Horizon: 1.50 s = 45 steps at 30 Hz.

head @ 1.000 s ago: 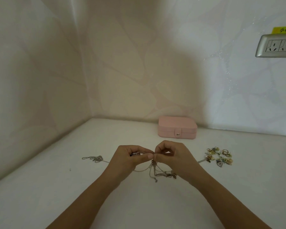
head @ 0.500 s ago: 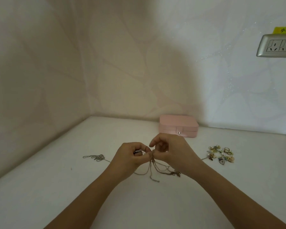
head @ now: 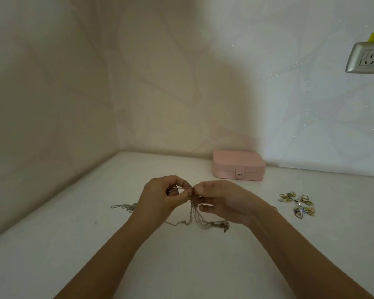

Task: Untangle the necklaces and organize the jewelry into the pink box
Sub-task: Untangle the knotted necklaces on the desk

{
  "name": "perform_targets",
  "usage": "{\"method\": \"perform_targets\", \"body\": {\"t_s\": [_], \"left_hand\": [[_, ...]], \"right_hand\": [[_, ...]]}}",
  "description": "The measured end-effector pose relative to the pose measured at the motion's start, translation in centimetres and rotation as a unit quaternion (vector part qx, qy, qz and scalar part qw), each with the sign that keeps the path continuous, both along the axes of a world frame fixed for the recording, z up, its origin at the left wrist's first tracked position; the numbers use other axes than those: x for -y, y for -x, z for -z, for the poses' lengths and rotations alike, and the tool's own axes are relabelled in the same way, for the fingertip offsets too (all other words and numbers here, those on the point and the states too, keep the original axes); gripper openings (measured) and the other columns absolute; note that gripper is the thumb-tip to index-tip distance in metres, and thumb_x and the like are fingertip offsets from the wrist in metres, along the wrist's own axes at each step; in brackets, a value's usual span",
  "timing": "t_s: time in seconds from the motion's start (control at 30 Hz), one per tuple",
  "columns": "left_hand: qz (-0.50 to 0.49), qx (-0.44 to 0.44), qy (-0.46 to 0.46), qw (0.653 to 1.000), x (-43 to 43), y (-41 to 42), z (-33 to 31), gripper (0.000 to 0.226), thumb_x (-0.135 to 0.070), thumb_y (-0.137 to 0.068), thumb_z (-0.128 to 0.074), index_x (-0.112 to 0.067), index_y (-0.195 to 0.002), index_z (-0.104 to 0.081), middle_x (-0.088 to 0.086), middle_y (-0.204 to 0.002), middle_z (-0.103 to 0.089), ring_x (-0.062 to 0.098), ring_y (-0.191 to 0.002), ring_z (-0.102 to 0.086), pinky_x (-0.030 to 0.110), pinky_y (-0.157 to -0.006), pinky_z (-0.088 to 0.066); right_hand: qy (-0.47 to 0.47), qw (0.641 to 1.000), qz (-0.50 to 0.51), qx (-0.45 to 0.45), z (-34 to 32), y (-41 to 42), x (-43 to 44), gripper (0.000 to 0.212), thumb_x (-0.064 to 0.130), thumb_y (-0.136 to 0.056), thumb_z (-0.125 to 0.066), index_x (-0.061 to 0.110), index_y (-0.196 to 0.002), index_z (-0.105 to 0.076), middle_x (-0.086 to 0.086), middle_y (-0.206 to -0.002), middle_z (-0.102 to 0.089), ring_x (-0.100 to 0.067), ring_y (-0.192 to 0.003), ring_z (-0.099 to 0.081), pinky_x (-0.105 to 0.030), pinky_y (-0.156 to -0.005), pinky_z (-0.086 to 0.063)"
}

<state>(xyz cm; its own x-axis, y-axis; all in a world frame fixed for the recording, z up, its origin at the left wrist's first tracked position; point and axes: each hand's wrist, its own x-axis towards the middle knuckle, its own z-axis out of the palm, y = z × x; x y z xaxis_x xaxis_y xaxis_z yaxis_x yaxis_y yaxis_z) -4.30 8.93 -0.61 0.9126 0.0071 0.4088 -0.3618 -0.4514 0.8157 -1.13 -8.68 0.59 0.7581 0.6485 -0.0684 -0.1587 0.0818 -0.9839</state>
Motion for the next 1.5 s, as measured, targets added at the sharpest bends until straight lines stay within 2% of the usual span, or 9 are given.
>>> {"method": "perform_targets", "body": {"t_s": [0.13, 0.33, 0.47, 0.57, 0.77, 0.83, 1.07, 1.33, 1.5], "left_hand": [[0.013, -0.040, 0.091, 0.995, -0.5, 0.2, -0.9, 0.009, -0.011, -0.078, -0.075, -0.019, -0.074, -0.077, -0.007, -0.048, -0.058, 0.002, -0.040, -0.040, 0.007, -0.046, -0.033], [0.062, -0.126, 0.137, 0.981, -0.2, 0.3, -0.8, 0.009, -0.013, -0.084, -0.068, -0.010, -0.080, -0.076, -0.007, -0.047, -0.039, 0.009, -0.044, -0.028, 0.016, -0.045, -0.029], [0.108, -0.157, 0.164, 0.968, 0.7, 0.4, -0.4, 0.019, -0.008, -0.090, -0.056, -0.004, -0.077, -0.068, -0.004, -0.051, -0.027, 0.009, -0.045, -0.022, 0.015, -0.042, -0.026], [0.095, -0.154, 0.187, 0.965, 0.9, 0.1, -0.4, 0.022, -0.007, -0.092, -0.053, -0.008, -0.072, -0.064, -0.004, -0.053, -0.026, 0.009, -0.046, -0.021, 0.016, -0.042, -0.024], [-0.066, 0.008, -0.040, 0.997, 0.3, -0.7, 0.7, 0.012, -0.018, -0.084, -0.067, -0.020, -0.072, -0.065, -0.011, -0.038, -0.034, 0.007, -0.042, -0.033, 0.014, -0.045, -0.029], [-0.084, 0.014, -0.069, 0.994, 0.2, -1.0, 1.0, 0.011, -0.018, -0.084, -0.066, -0.021, -0.073, -0.064, -0.012, -0.038, -0.037, 0.006, -0.043, -0.037, 0.013, -0.047, -0.032], [0.089, -0.145, 0.239, 0.956, 0.3, -0.5, -0.4, 0.023, -0.010, -0.091, -0.052, -0.013, -0.069, -0.052, -0.005, -0.060, -0.028, 0.011, -0.055, -0.020, 0.017, -0.042, -0.024], [0.201, -0.219, 0.388, 0.872, 2.2, 0.2, 0.4, 0.014, -0.007, -0.091, -0.048, -0.010, -0.079, -0.055, 0.003, -0.076, -0.059, 0.012, -0.067, -0.055, 0.025, -0.062, -0.047], [0.159, -0.238, 0.488, 0.824, 2.6, -0.1, 1.2, 0.022, -0.006, -0.090, -0.048, -0.008, -0.071, -0.060, 0.006, -0.074, -0.064, 0.015, -0.065, -0.061, 0.026, -0.065, -0.052]], "right_hand": [[-0.026, 0.999, 0.032, 0.028, 0.2, 0.0, -0.3, 0.012, 0.014, -0.073, -0.068, 0.008, -0.084, -0.067, -0.003, -0.081, -0.066, -0.012, -0.080, -0.062, -0.020, -0.074, -0.050], [0.003, 0.978, 0.145, 0.148, 0.5, 0.2, -0.8, 0.005, 0.002, -0.085, -0.065, 0.006, -0.083, -0.067, -0.006, -0.073, -0.070, -0.015, -0.069, -0.066, -0.025, -0.073, -0.055], [0.113, 0.894, 0.246, 0.357, 0.9, 0.8, -1.4, 0.011, 0.002, -0.083, -0.066, 0.012, -0.080, -0.062, 0.000, -0.070, -0.069, -0.012, -0.066, -0.066, -0.023, -0.066, -0.054], [0.115, 0.863, 0.276, 0.408, 1.1, 1.1, -1.7, 0.012, 0.000, -0.083, -0.064, 0.012, -0.082, -0.062, 0.003, -0.072, -0.068, -0.008, -0.069, -0.066, -0.019, -0.068, -0.053], [-0.082, 0.980, 0.162, 0.079, 0.5, 1.1, -1.1, 0.015, -0.005, -0.088, -0.054, 0.007, -0.094, -0.060, -0.004, -0.070, -0.066, -0.013, -0.067, -0.062, -0.024, -0.073, -0.050], [-0.166, 0.981, 0.096, -0.030, 0.4, 1.2, -0.8, 0.015, -0.001, -0.085, -0.057, 0.006, -0.098, -0.058, -0.003, -0.062, -0.056, -0.014, -0.061, -0.056, -0.030, -0.081, -0.047], [-0.108, 0.961, 0.242, 0.083, 0.3, 0.2, -0.1, 0.025, -0.015, -0.082, -0.050, 0.005, -0.094, -0.060, 0.005, -0.049, -0.042, -0.009, -0.053, -0.042, -0.028, -0.085, -0.049], [-0.113, 0.962, 0.244, 0.037, 0.5, 0.7, -1.0, 0.012, 0.008, -0.094, -0.052, 0.008, -0.084, -0.058, 0.006, -0.046, -0.033, -0.007, -0.037, -0.029, -0.018, -0.040, -0.035], [-0.180, 0.959, 0.213, -0.040, 0.4, 0.4, -0.7, 0.042, 0.020, -0.096, -0.044, 0.012, -0.055, -0.037, -0.006, -0.053, -0.038, -0.019, -0.046, -0.044, -0.030, -0.056, -0.050]]}}
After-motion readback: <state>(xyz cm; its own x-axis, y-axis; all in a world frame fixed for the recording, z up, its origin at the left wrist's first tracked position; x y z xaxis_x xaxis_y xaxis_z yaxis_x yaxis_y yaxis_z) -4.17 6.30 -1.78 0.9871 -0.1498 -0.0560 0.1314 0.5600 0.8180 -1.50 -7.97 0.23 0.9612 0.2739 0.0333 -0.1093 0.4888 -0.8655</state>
